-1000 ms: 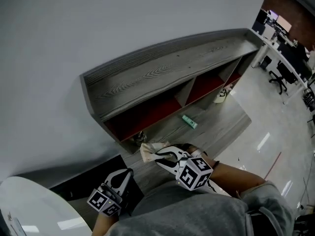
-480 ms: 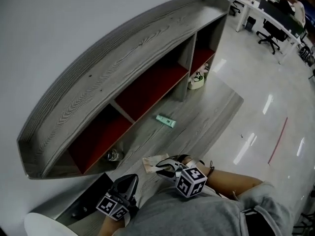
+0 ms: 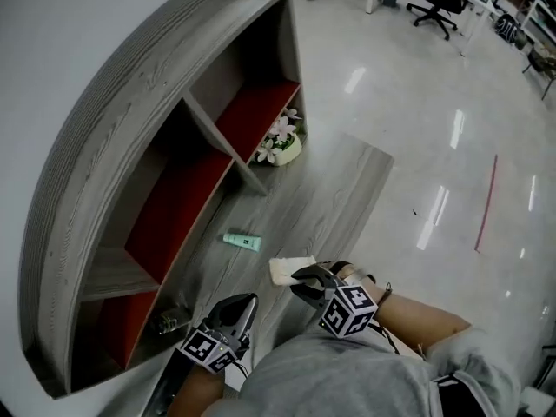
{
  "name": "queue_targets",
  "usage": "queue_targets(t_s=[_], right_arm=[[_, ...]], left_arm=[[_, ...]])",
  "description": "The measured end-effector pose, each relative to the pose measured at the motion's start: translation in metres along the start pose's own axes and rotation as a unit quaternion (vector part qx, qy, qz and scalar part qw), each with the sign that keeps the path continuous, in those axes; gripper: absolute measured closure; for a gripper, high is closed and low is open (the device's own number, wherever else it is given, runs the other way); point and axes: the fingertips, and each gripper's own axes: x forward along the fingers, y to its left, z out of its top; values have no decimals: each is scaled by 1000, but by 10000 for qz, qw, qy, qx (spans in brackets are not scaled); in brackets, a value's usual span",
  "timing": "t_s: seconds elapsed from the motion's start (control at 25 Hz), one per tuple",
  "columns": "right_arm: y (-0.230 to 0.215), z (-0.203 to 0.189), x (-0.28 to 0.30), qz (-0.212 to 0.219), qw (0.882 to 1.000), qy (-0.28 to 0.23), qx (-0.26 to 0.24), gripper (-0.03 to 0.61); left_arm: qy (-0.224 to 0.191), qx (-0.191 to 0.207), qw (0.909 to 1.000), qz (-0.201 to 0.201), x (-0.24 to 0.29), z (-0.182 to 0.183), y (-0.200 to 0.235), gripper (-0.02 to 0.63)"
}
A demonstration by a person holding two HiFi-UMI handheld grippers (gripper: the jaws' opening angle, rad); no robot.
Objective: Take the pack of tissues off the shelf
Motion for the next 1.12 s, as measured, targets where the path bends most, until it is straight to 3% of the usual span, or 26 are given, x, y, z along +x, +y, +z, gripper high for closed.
queue_targets(t_s=[0.36, 0.64, 0.92, 1.12], right_arm=[[-125, -84, -72, -1164, 9919, 305, 401, 466], [-243, -148, -113, -1733, 9817, 461, 635, 466], [-311, -168, -143, -2237, 9719, 533, 510, 466], [-347, -162, -164, -2480, 9670, 496, 315, 466]], left_arm=[[-17, -57, 9961, -876, 161, 38, -2, 604], [146, 96, 9926, -1203, 295, 75, 9, 604], [131, 328, 9918, -1228, 353, 107, 26, 604], [23, 455, 9912, -1244, 379, 135, 32, 604]])
